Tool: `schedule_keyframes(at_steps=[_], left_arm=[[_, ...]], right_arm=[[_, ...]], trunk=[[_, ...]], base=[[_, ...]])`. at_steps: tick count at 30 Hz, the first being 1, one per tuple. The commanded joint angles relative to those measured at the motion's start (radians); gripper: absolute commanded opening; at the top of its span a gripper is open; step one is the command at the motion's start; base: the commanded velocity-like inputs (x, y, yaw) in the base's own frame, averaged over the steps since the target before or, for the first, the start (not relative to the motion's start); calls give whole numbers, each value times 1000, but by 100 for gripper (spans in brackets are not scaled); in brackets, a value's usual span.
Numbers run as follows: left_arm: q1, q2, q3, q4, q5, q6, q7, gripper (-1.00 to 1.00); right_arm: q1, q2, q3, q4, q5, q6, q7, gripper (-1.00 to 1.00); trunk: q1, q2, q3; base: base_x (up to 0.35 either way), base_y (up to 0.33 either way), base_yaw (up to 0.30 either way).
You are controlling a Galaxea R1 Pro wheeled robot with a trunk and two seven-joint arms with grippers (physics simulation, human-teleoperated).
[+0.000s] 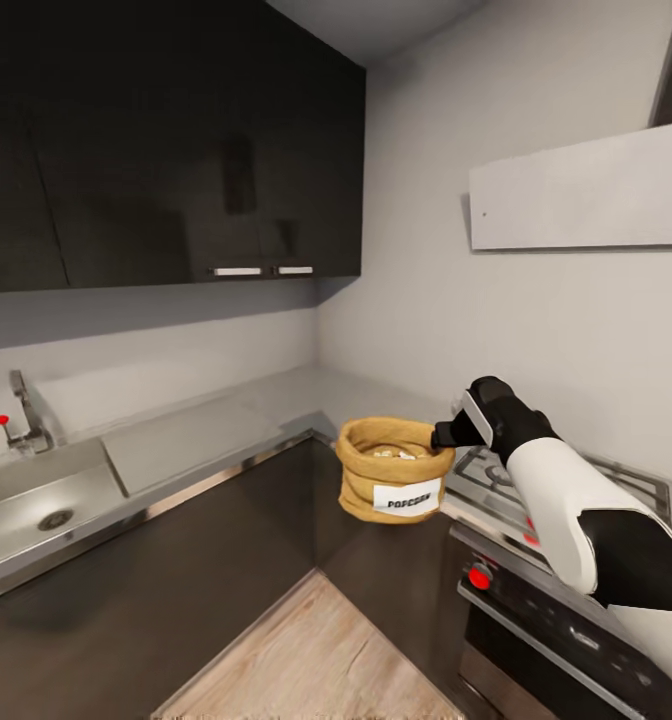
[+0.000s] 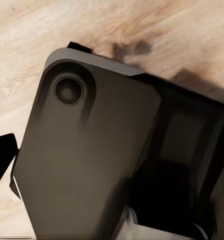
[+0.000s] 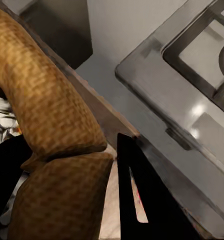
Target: In the kitchen, take the popcorn bag from the countertop, put it into the microwave, and heat it until the popcorn is cooked so the cooked popcorn ends up inside the bag.
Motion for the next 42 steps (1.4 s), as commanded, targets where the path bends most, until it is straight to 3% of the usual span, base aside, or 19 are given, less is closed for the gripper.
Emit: schedule_keyframes(at_steps=[1,11,31,35,42], left_arm=[[0,0,3,0,-1,-1,1,100],[1,1,-7,0,-9,-2,-1,100],[0,1,-6,0,-12,-2,-1,100],[0,1,-7,0,-11,-2,0,100],[0,2,-5,0,-8,-2,1,100]], right_arm=[[-1,0,1,0,5,4,6,-100],[-1,-10,1,-15,7,4,7,-100],[-1,0,3,-15,9,4,11,-100],[-1,-12,3,-15,12,4,10,-100],[-1,-2,6,-15,14,4,12,-100]], trunk=[[-1,-1,-1],[-1,-1,-1],[-1,-1,-1],[-1,-1,-1],[-1,-1,-1]], base=[[-347,109,0],[-347,109,0],[-346,110,0],[-346,112,0],[-346,112,0]])
